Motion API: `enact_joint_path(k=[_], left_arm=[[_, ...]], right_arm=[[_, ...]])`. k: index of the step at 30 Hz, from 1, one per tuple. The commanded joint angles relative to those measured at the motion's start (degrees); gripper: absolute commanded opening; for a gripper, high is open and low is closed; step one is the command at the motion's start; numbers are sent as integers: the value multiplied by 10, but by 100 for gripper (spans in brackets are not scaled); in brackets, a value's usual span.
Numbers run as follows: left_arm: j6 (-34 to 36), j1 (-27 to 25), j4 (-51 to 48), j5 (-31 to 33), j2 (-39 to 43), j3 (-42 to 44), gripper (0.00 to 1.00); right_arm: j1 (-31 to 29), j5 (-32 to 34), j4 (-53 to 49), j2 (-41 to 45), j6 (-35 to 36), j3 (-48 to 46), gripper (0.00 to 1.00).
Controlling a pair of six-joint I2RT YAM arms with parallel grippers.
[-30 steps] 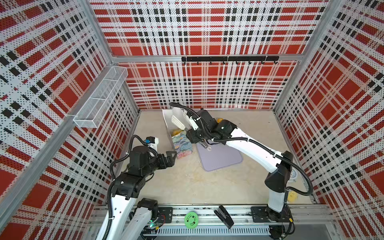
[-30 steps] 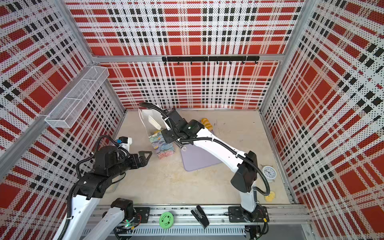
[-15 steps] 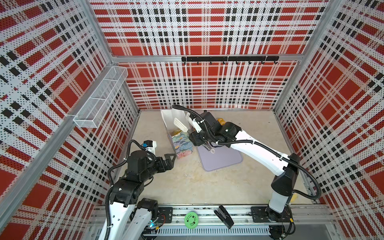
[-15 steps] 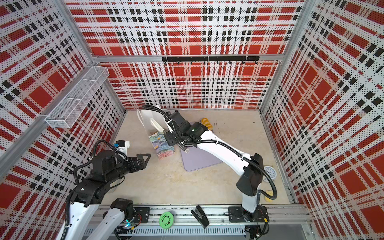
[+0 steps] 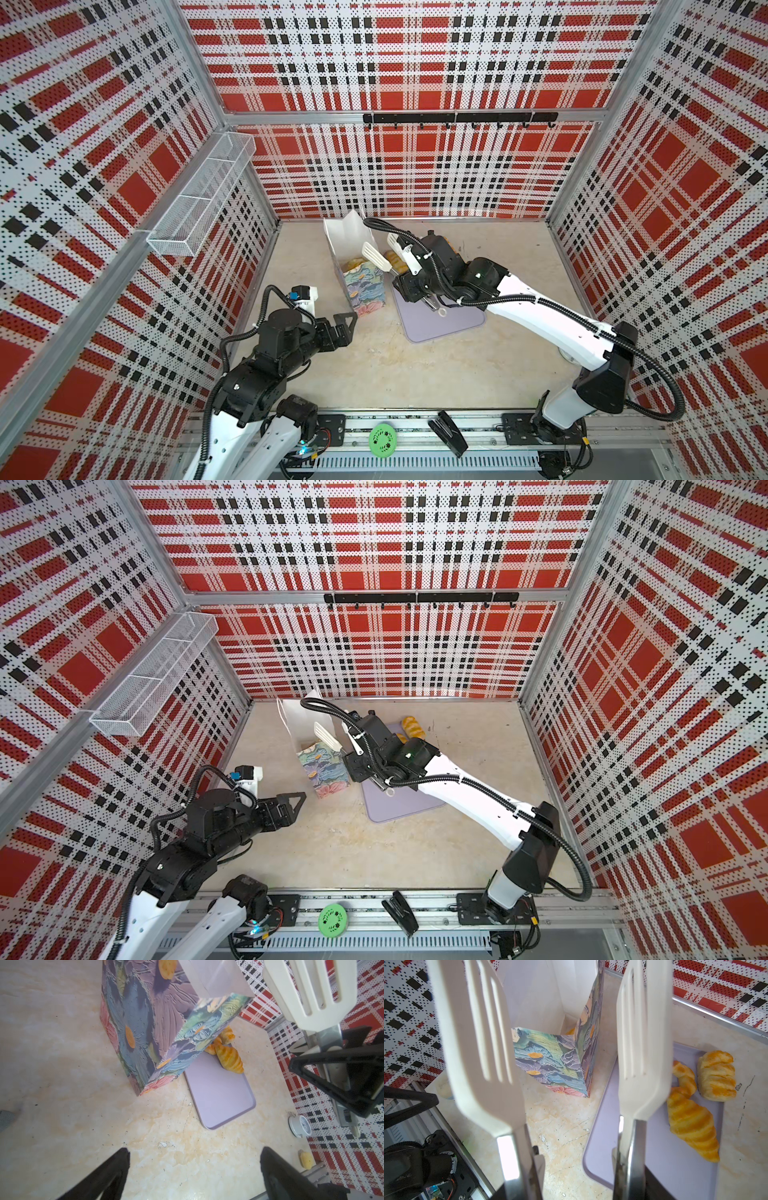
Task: Place the fake bread into the paper bag
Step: 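Move the open tongs with the right gripper back over the bread tray, then lower the tongs toward the striped croissant while the left arm reaches toward the tray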
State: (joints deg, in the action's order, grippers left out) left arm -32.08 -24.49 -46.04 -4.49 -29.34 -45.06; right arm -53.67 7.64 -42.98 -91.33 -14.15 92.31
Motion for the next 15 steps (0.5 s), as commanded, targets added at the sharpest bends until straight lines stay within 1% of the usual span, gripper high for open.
enact_joint_path(k=[1, 9, 15], left_arm=[[-26, -46, -10, 72, -3, -4, 99], [-64, -160, -3, 177, -20, -2, 100], [-83, -231, 16, 234, -52, -5, 99]], right_arm=[[-4, 22, 43, 40, 12, -19, 62], [2, 49, 43, 92, 19, -80, 64], [16, 50, 49, 128, 14, -129, 64]])
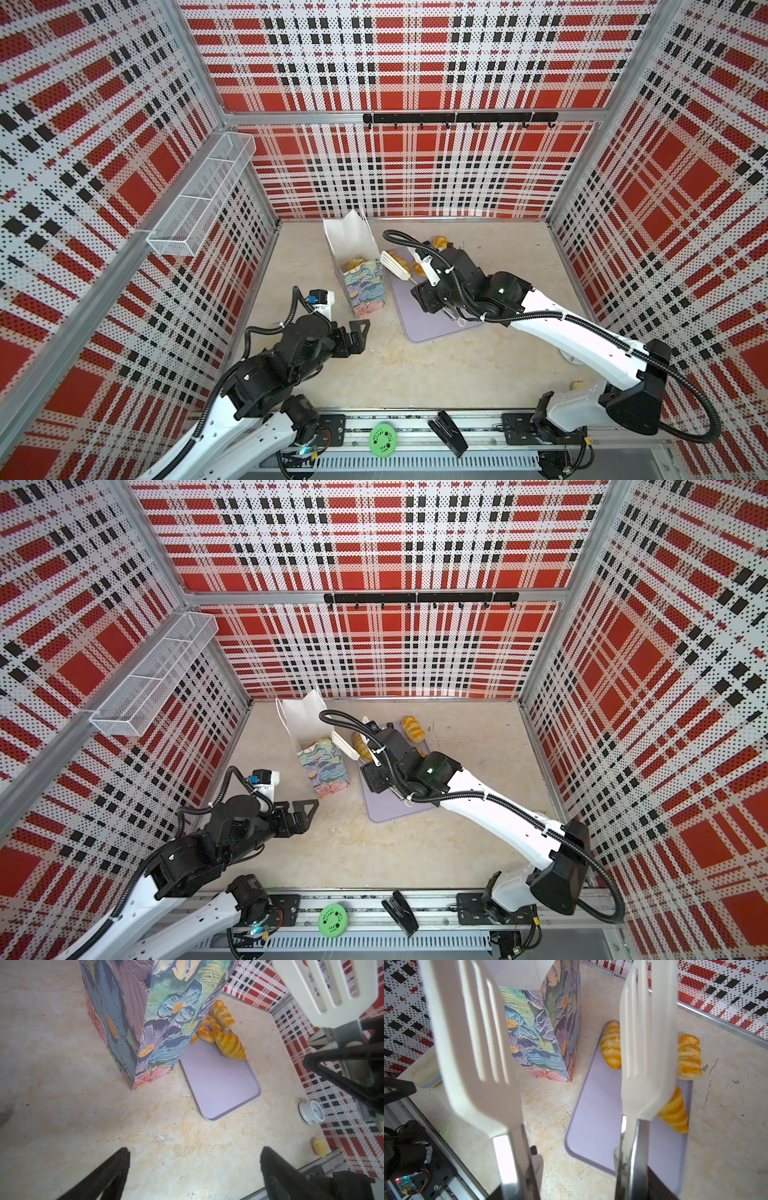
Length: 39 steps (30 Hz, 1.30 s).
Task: Place the fake bread into the paper bag
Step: 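Lower the tongs toward the striped croissant while the left arm reaches toward the tray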
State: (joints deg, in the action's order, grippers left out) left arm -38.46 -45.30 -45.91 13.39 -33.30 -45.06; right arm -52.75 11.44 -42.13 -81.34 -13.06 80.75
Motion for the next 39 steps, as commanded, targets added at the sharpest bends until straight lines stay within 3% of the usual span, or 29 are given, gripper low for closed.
enact_joint_path(k=[1, 14, 27, 39], left_arm=[[-22, -34, 18, 64, -19, -7, 99], [-36, -123, 83, 118, -121, -23, 99], [-20, -136, 126, 110, -218, -61, 99], [-10, -138, 160, 94, -290, -84, 99]], right_arm=[[9, 12, 42, 35, 3, -21, 65], [73, -6, 50, 114, -9, -134, 65], [139, -42, 69, 143, -14, -228, 67], [196, -48, 68, 97, 5, -270, 67]])
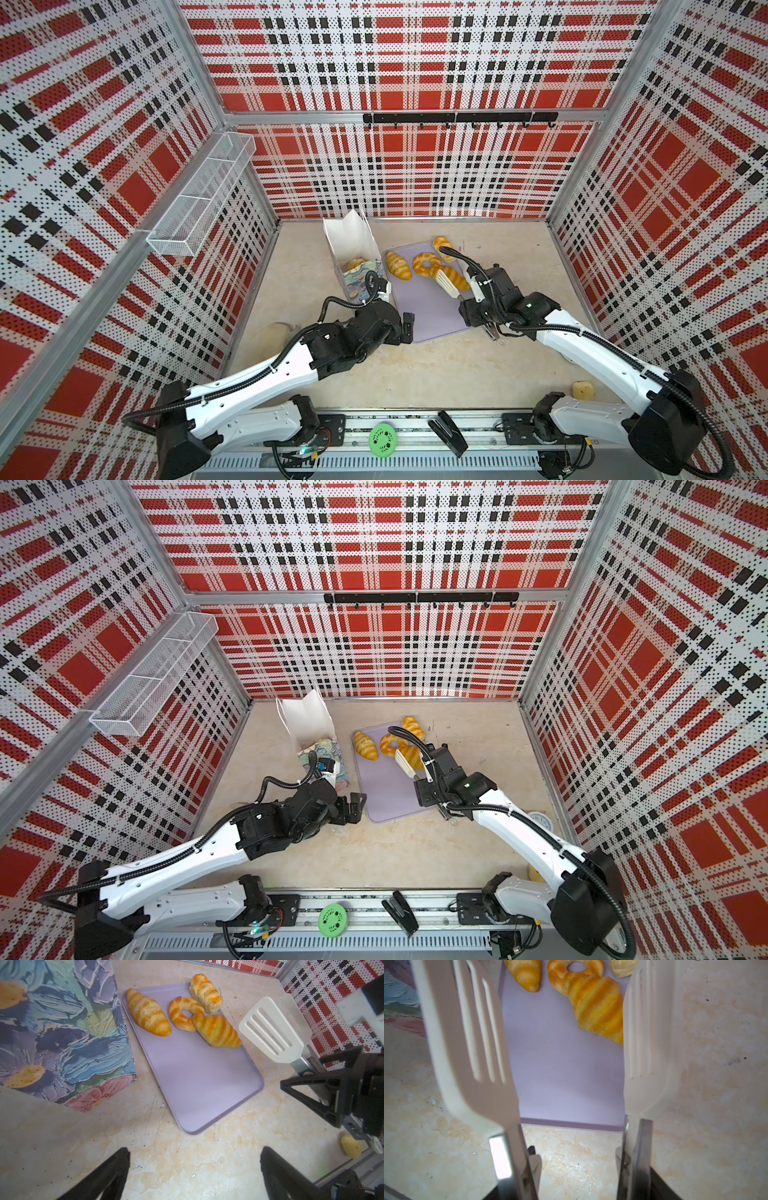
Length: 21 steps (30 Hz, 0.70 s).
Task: Place the fake bread into the paper bag
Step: 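Lower the tongs toward the striped croissant while the left arm reaches toward the tray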
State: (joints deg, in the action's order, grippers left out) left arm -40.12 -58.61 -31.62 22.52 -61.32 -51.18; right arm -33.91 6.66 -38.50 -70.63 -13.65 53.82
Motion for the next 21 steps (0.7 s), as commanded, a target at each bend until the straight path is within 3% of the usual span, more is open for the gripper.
enact_joint_path(k=[1, 12, 21], left_arm=[[6, -3, 19, 2, -15, -25, 99], [19, -3, 24, -23, -63, -35, 99], [28, -1, 35, -52, -84, -25, 99]], right_arm=[[11, 4, 28, -17, 14, 0, 67], [68, -14, 26, -92, 67, 9, 68], [75, -11, 31, -143, 111, 38, 69]])
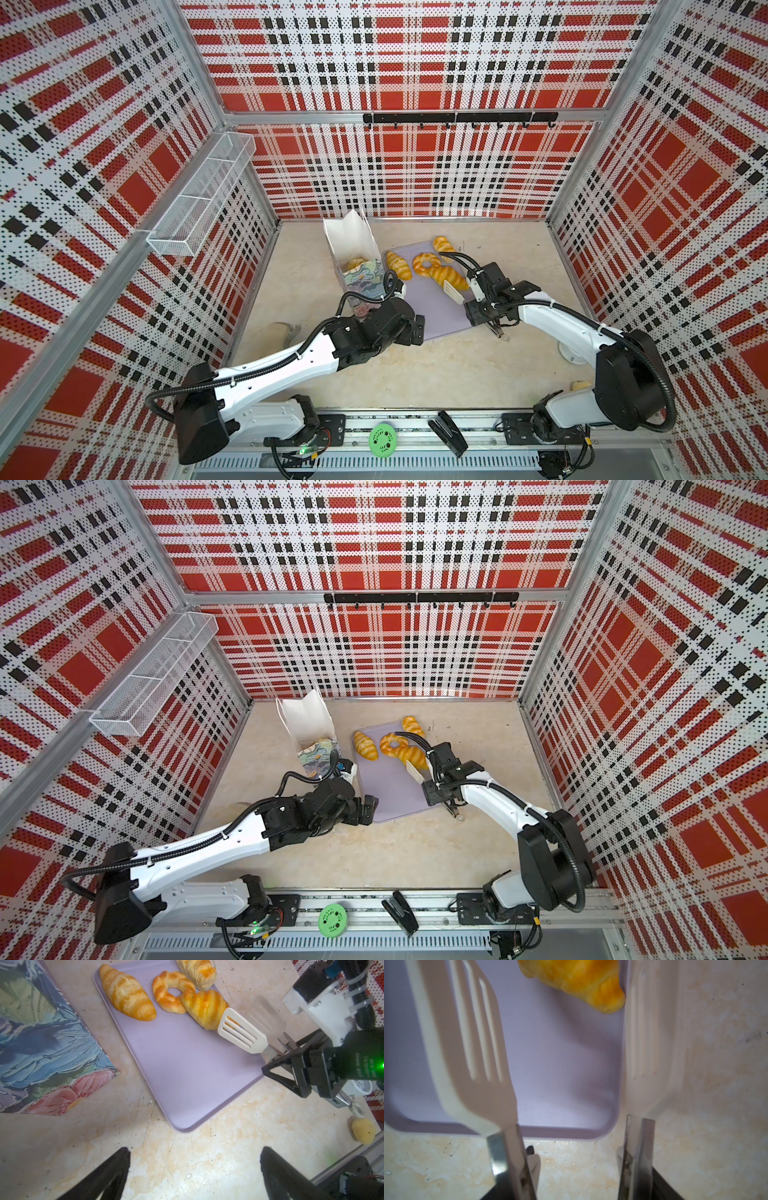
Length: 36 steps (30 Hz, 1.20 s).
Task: Place the fake bread into the paper bag
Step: 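Lower the tongs toward the striped croissant while the left arm reaches toward the tray, then close the tongs around the large striped croissant with the right gripper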
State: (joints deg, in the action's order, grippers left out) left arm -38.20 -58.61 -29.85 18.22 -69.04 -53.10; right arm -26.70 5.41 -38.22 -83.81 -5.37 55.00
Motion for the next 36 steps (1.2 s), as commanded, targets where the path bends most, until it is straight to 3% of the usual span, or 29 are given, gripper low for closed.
enact_joint_path(k=[1, 10, 17, 25, 36], left_arm=[[9, -1, 19, -13, -8, -4, 99], [10, 7, 29, -36, -12, 9, 100], [7, 9, 33, -37, 0, 24, 99], [0, 9, 35, -36, 10, 33, 100], [0, 9, 48, -41, 13, 42, 99]], right_arm=[[5, 5, 27, -16, 32, 29, 69], [21, 44, 6, -56, 67, 65, 69], [22, 22, 14, -72, 106, 77, 70], [22, -15, -28, -101, 125, 105, 68], [19, -121, -52, -25, 93, 70, 65]])
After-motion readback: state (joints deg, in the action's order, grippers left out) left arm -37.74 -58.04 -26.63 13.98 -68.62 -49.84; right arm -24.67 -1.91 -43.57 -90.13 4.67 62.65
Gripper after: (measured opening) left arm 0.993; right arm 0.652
